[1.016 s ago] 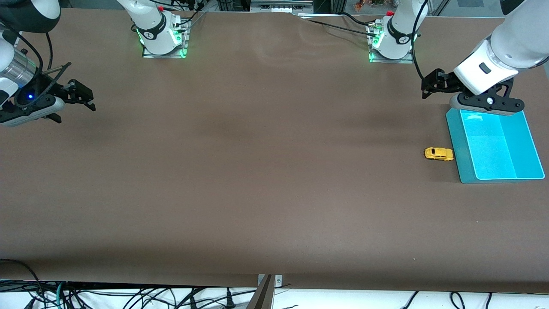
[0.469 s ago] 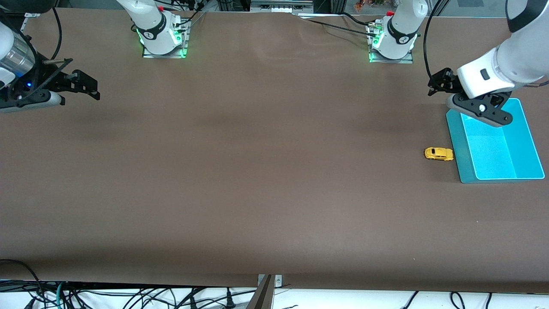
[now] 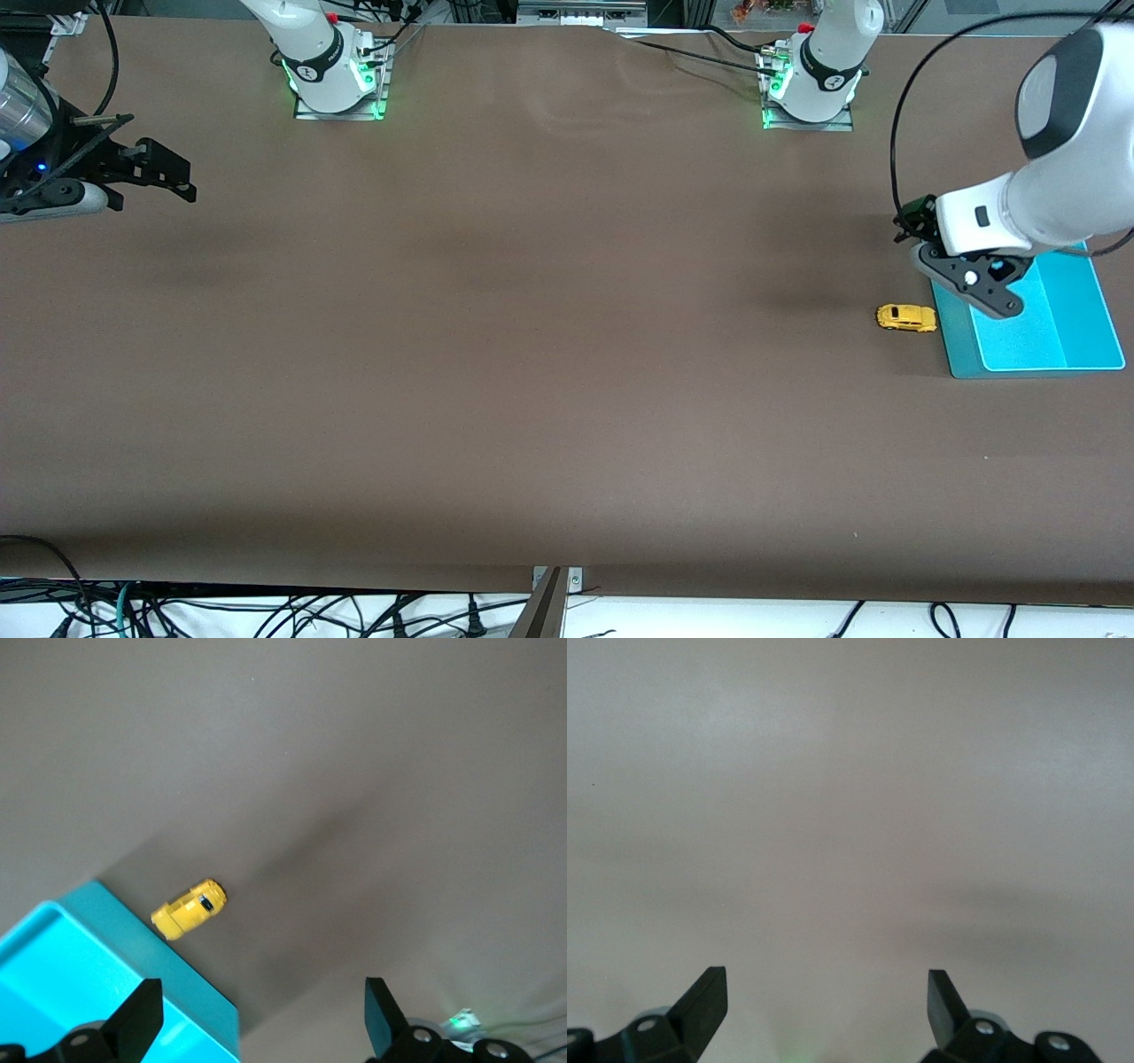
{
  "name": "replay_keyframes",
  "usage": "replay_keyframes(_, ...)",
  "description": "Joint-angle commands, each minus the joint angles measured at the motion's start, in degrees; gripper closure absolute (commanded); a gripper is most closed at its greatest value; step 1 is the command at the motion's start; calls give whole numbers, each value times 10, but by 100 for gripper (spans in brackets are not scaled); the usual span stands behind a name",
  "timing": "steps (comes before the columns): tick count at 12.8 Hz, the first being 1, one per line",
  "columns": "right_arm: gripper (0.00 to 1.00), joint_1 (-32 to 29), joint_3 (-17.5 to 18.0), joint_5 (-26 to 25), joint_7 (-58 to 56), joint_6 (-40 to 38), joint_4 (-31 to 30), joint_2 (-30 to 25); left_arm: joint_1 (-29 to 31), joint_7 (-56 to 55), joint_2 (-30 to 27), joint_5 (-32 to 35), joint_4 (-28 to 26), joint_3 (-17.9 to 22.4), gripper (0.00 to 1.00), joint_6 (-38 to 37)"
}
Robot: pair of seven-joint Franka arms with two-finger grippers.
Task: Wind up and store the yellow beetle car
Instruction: 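Lower the left gripper onto the yellow car beside the tray, then close the left gripper around the yellow car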
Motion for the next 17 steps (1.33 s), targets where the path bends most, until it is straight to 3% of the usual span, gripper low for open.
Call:
replay_keyframes(1,0,8,-6,-6,10,-13,16,5,17,89,-23,17,-88,-6,0,80)
replay_keyframes(4,0,6,-6,-12,11,-13,17,6,42,240,-17,28,-152,-5,0,180)
replay_keyframes(5,0,8,-6,-24,10,-13,17,6,43,294,-12,70,-170,-6,0,213)
replay_keyframes(9,0,7,-6,-36,8,-41,51,6,67,379,-2,131,-263,-6,0,337)
replay_keyframes(13,0,10,-4,-39,10,-48,57,18,143,533,113,141,-271,-7,0,504)
replay_keyframes(17,0,8,-4,-38,10,-50,58,19,169,553,165,142,-275,-8,0,557)
